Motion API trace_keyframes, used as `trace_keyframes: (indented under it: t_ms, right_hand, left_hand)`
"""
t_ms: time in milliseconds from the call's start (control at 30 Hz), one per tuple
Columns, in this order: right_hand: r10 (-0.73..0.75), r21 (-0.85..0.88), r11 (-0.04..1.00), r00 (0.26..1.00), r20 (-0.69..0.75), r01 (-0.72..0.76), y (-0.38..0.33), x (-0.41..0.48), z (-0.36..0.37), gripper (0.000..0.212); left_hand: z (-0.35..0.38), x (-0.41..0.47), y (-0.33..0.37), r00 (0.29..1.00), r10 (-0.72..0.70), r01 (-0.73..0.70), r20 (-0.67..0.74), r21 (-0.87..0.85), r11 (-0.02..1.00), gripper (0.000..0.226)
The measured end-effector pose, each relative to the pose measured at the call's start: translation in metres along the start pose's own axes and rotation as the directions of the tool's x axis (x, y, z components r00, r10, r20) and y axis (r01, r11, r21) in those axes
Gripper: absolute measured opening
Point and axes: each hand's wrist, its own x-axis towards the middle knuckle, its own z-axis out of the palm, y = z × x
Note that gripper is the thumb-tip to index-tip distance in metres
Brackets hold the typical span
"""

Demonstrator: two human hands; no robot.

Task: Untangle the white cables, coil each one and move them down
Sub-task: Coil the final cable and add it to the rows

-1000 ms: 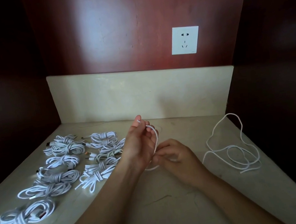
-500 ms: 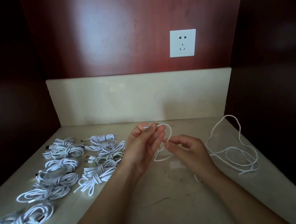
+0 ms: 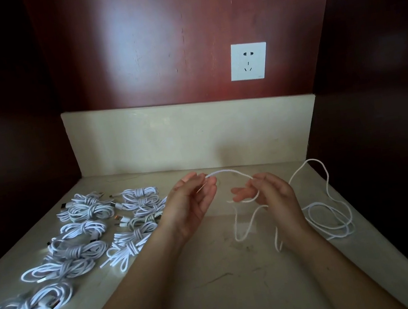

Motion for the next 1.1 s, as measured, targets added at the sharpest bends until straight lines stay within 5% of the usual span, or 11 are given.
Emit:
trace_keyframes:
  t_ms: [100,233,333,433,700,800,933,1100]
  right_hand:
    - [-0.038,-0.045,0.998,0.997,-0.071,0.035,0.001,0.003,-0.003,0.017]
    - [-0.060,-0.129,0.991,0.993,-0.098,0.047,0.003,0.004,-0.011,0.017]
    - [-0.111,-0.221,0.971,0.991,-0.077,0.092,0.004,0.005,-0.012,0.015]
    - [-0.175,-0.318,0.937,0.982,-0.067,0.145,0.008,0.006,-0.013,0.013]
    - [-0.204,-0.394,0.899,0.979,0.011,0.191,0.007,0.003,-0.010,0.012]
    - [-0.157,-0.344,0.926,0.987,0.022,0.156,0.003,-0.001,-0.007,0.013]
    - [0.042,-0.178,0.984,0.995,0.085,-0.027,-0.002,-0.009,-0.001,0.014]
    - [0.276,-0.248,0.945,0.929,0.245,-0.216,-0.003,-0.014,0.004,0.021]
  left_hand:
    - [-0.004,0.001,0.003,0.994,-0.090,0.072,0.058,0.267,0.961,0.015]
    - [-0.010,0.001,0.007,0.970,-0.189,0.055,0.150,0.626,0.778,0.017]
    - [-0.007,-0.002,0.007,0.943,-0.285,0.080,0.171,0.716,0.693,0.042]
    - [-0.002,-0.002,0.003,0.937,-0.297,0.068,0.184,0.738,0.672,0.054]
    - [0.002,-0.011,-0.017,0.958,-0.171,-0.061,0.231,0.743,0.666,0.039]
    - [0.003,-0.009,-0.019,0.964,-0.030,-0.165,0.266,0.680,0.714,0.042]
    - [-0.002,-0.004,-0.022,0.936,0.255,-0.351,0.242,0.686,0.637,0.044]
    - [-0.003,0.001,-0.013,0.988,0.142,-0.156,0.065,0.384,0.910,0.044]
